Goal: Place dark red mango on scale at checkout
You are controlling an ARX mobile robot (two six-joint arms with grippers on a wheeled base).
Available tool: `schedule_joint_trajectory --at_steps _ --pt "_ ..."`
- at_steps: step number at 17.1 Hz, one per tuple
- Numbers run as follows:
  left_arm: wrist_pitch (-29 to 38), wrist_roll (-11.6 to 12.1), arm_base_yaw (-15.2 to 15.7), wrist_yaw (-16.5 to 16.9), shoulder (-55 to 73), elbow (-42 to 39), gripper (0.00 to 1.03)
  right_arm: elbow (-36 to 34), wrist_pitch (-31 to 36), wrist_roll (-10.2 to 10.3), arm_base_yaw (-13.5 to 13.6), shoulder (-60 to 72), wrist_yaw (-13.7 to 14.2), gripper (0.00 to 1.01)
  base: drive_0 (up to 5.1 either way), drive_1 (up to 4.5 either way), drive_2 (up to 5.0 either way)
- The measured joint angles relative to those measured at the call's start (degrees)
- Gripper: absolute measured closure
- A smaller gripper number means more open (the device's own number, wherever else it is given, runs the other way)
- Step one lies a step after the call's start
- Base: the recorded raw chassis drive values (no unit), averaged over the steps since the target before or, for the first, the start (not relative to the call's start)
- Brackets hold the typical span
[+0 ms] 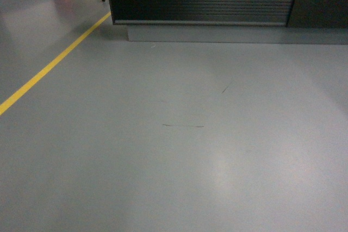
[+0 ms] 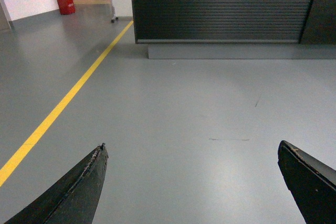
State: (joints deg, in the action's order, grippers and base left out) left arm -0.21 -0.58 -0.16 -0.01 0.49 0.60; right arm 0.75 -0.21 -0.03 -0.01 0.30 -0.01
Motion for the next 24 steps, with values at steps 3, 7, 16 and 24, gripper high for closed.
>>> schedule_joint_trajectory --at_steps 3,7,16,24 --pt "0.0 0.0 0.0 0.0 0.0 0.0 0.05 0.0 0.0 0.0 0.0 0.0 0.0 0.03 0.0 0.0 0.0" --pt "0.0 0.0 0.0 0.0 0.0 0.0 0.05 0.0 0.0 0.0 0.0 0.0 0.0 0.03 0.0 0.0 0.0" --pt "0.0 0.0 0.0 0.0 0.0 0.0 0.05 0.0 0.0 0.0 0.0 0.0 0.0 0.03 0.0 1.19 -1.3" --pt "0.0 0.0 0.0 0.0 0.0 0.0 0.05 0.0 0.0 0.0 0.0 0.0 0.0 0.03 0.0 1.58 -1.7"
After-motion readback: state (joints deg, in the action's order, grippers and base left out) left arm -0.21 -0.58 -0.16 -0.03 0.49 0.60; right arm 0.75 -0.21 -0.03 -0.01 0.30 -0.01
